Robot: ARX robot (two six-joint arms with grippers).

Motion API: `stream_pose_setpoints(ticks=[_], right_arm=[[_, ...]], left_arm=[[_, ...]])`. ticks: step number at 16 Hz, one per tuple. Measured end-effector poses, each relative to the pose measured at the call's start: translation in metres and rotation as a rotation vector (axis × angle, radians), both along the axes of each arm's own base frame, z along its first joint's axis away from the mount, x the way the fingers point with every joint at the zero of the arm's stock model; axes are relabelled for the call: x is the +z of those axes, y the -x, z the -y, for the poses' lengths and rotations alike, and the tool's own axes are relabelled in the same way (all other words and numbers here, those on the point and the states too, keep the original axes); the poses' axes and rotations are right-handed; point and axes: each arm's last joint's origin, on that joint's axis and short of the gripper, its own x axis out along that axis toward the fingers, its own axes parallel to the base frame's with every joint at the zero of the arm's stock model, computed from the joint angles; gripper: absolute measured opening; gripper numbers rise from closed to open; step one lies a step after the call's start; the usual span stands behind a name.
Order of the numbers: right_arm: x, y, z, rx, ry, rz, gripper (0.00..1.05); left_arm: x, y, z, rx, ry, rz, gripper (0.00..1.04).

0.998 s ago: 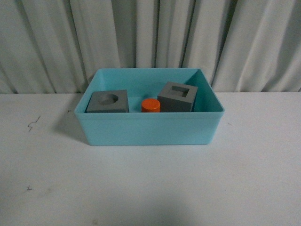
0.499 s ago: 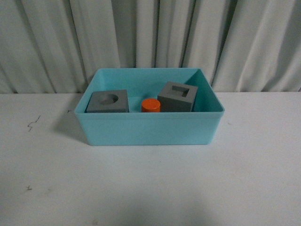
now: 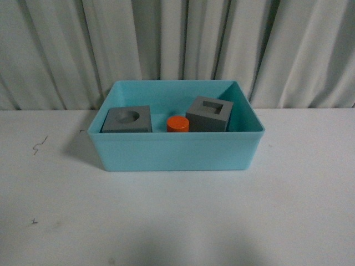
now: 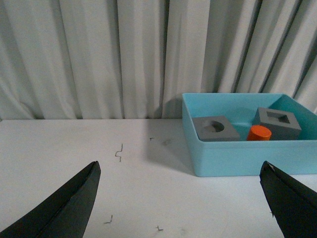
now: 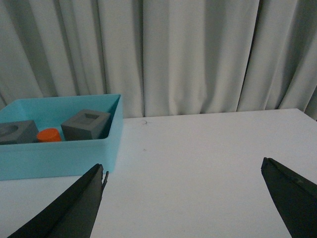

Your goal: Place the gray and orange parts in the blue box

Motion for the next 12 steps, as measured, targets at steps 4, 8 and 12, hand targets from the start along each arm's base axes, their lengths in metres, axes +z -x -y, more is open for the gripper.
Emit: stream_pose_setpoints(ticks=[4,8,12], right_arm=[[0.0,0.0,0.0,0.0,0.0,0.0,0.98],[0.0,0.0,0.0,0.0,0.0,0.0,0.98],[0.0,0.0,0.0,0.0,0.0,0.0,0.98]], left_arm=[[0.0,0.0,0.0,0.0,0.0,0.0,0.98],[0.0,0.0,0.0,0.0,0.0,0.0,0.98],[0.0,0.0,0.0,0.0,0.0,0.0,0.98]])
